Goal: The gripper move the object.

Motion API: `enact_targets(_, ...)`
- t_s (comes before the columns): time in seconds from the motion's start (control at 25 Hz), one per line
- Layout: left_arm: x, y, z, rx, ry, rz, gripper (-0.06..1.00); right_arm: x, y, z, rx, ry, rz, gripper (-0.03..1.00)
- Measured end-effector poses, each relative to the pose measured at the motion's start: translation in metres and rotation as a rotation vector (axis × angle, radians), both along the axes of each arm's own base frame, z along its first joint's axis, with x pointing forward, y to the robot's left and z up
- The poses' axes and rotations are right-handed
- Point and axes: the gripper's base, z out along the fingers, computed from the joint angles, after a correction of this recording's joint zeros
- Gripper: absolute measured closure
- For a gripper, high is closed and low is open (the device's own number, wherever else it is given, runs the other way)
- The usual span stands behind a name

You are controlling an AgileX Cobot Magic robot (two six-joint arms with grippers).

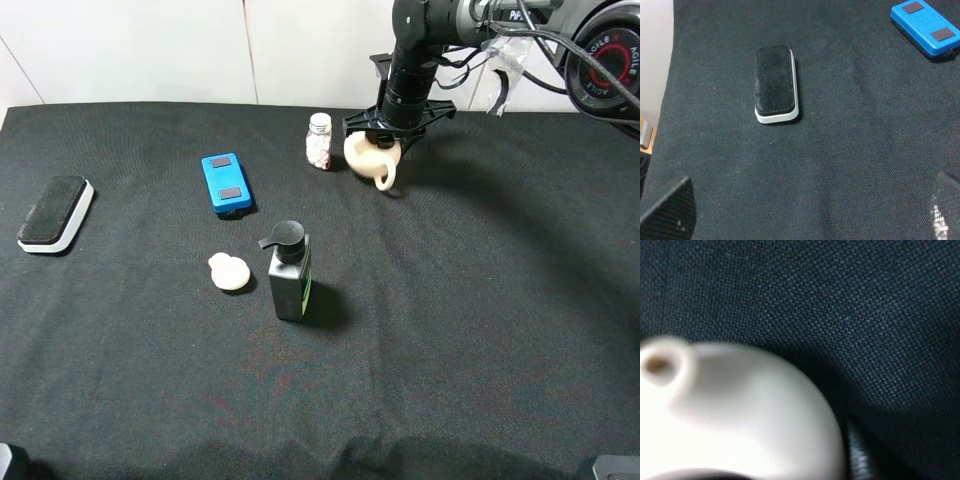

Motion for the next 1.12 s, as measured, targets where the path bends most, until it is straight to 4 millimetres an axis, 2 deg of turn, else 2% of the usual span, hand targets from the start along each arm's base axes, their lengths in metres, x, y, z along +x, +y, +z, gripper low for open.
enact_targets(0.24, 0.000, 0.000, 0.000, 0.000, 0.000, 0.000, -0.05, 0.000, 0.000, 0.000, -0.003, -0.001, 0.001, 0.42)
enact_targets(0.4, 0.000, 0.000, 0.000, 0.000, 0.000, 0.000, -0.05, 0.000, 0.000, 0.000, -0.005, 0.003, 0.001, 0.33)
enact_targets(0.68, 0.000, 0.000, 0.000, 0.000, 0.000, 0.000, -0.05, -0.002, -0.001, 0.002, -0.011, 0.016, 0.001, 0.32)
enact_targets(1.12, 0.000, 0.000, 0.000, 0.000, 0.000, 0.000, -0.05, -0.002, -0.001, 0.031, 0.014, -0.034, 0.000, 0.31)
